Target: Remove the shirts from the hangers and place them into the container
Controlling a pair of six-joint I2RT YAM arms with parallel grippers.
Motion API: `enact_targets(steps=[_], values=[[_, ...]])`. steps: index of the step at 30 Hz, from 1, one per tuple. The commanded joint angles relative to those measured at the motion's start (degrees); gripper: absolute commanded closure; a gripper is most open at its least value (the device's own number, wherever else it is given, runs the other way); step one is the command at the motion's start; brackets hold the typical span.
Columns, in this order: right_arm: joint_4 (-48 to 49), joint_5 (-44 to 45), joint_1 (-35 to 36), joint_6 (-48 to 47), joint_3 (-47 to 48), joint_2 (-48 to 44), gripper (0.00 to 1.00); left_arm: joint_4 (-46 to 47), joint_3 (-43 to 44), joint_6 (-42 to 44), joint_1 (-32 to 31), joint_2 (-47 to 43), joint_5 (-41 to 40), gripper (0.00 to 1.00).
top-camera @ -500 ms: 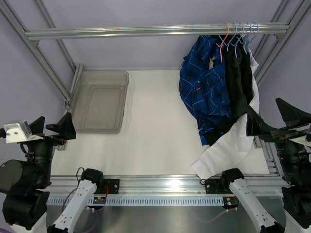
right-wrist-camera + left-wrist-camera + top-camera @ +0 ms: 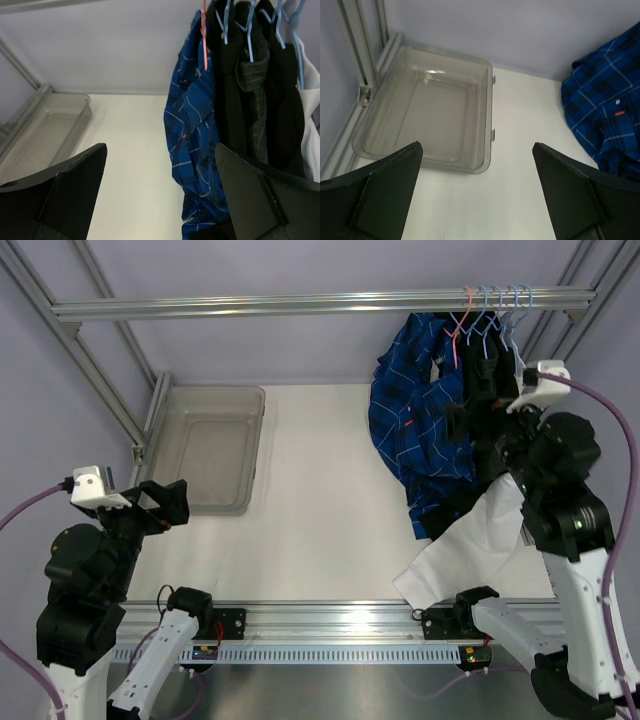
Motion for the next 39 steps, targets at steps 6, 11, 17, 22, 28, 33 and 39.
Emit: enact_targets(steps=[6, 11, 17, 22, 28, 33, 39], values=[[-0.93, 9.69, -0.57, 1.32, 6.75, 18.89, 0.0, 0.25, -3.51, -2.91, -0.24, 0.05, 5.06, 0.01], [-0.05, 2.49, -4.78, 2.2, 8.51, 27.5, 0.07, -0.27, -3.95, -2.73, -0.59, -0.91, 4.63, 0.01], [0.38, -1.21, -5.49, 0.71, 8.78, 30.68, 0.19, -1.24, -4.39, -1.77, -1.12, -1.97, 3.13, 0.01], [0.74, -1.21, -5.49, -2.72, 9.56, 31.47, 0.6, -1.24, -4.56, -1.41, -1.47, -1.79, 2.95, 0.01], [-0.58, -2.78, -5.4, -8.43, 15.27, 29.63, 1.0, -0.72, -4.39, -1.15, -1.73, -1.09, 3.21, 0.01], [-1.28, -6.57, -5.4, -11.16, 19.4, 25.24, 1.0, -0.28, -3.86, -1.33, -1.73, -0.04, 4.01, 0.01], [-6.11, -15.07, -5.32, -11.34, 18.45, 20.76, 1.0, 1.04, -2.11, -1.59, -1.91, 1.98, 5.59, 0.01]])
